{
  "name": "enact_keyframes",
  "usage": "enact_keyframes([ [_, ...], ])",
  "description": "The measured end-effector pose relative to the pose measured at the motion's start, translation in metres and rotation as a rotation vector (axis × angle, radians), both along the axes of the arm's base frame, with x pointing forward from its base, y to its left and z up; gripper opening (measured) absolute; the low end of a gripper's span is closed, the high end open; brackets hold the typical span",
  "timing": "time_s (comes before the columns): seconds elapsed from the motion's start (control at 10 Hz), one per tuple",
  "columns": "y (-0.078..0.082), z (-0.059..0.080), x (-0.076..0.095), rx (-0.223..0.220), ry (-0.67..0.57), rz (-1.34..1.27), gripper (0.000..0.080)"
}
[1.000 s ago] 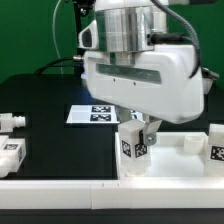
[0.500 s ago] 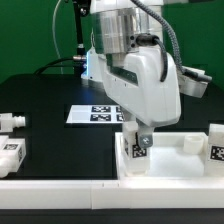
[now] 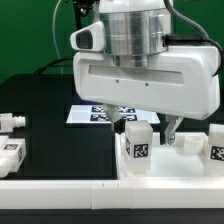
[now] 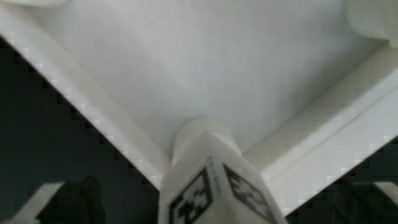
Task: Assemble square table
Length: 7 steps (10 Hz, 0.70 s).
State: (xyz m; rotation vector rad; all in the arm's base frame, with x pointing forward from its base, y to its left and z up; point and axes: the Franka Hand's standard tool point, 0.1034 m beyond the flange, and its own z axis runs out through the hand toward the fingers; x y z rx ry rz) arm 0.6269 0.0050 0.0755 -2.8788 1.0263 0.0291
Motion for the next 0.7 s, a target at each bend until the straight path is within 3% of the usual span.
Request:
enact_keyframes([
  [0.2, -0.0006, 0.0001, 0.0001, -0.005, -0.011, 0.136, 0.0649],
  [0.4, -0.0015, 0.0054, 0.0058, -0.052, -0.034, 0.501, 0.0649],
  [0.5, -0.0018, 0.0049, 0.0058, -0.051, -0.036, 0.512, 0.0649],
  [0.6, -0.0019, 0.0049, 0.0057, -0.051, -0.036, 0.508, 0.0514],
  [0.7, -0.0019, 0.0048, 0.0057, -0.051, -0.035, 0.496, 0.0514],
])
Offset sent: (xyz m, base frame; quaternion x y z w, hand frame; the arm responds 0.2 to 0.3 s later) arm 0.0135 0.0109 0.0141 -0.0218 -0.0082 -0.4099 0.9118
